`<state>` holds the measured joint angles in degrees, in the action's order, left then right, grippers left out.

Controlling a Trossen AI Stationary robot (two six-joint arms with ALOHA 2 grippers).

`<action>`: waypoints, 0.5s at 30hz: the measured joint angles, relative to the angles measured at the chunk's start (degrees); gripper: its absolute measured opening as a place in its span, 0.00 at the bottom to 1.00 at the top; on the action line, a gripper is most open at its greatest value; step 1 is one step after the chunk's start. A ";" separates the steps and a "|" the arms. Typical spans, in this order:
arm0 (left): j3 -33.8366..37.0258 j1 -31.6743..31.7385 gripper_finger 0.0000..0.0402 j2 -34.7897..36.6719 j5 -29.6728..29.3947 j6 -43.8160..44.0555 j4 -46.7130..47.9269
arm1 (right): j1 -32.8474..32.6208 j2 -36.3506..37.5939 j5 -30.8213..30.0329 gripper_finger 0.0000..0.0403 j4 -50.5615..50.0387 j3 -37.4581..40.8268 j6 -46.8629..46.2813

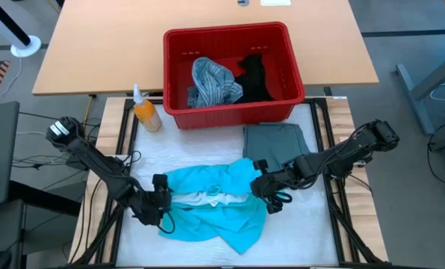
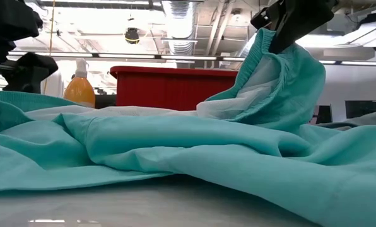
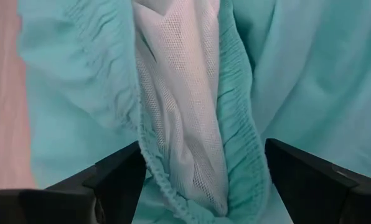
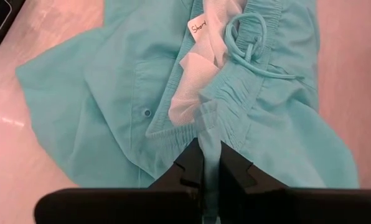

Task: Fold Laundry from Bin
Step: Fold the light blue shorts

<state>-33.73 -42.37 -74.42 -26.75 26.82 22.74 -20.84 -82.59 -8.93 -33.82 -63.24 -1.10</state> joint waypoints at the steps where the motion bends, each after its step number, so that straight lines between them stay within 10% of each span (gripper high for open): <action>1: -0.15 -0.04 0.77 -0.34 -0.54 -0.12 0.00 | 0.00 0.00 0.00 0.11 -0.02 0.00 0.00; 8: -0.29 0.00 0.56 -0.69 -2.55 -0.04 2.53 | 0.00 0.00 -0.03 0.11 -0.02 0.00 -0.02; 15: -0.35 0.00 0.11 -0.66 1.92 5.62 5.10 | 0.00 0.10 0.16 0.11 -0.02 -0.01 -0.82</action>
<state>-34.08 -42.37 -75.07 -24.83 32.44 27.84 -20.84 -82.49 -8.77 -33.85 -63.25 -1.92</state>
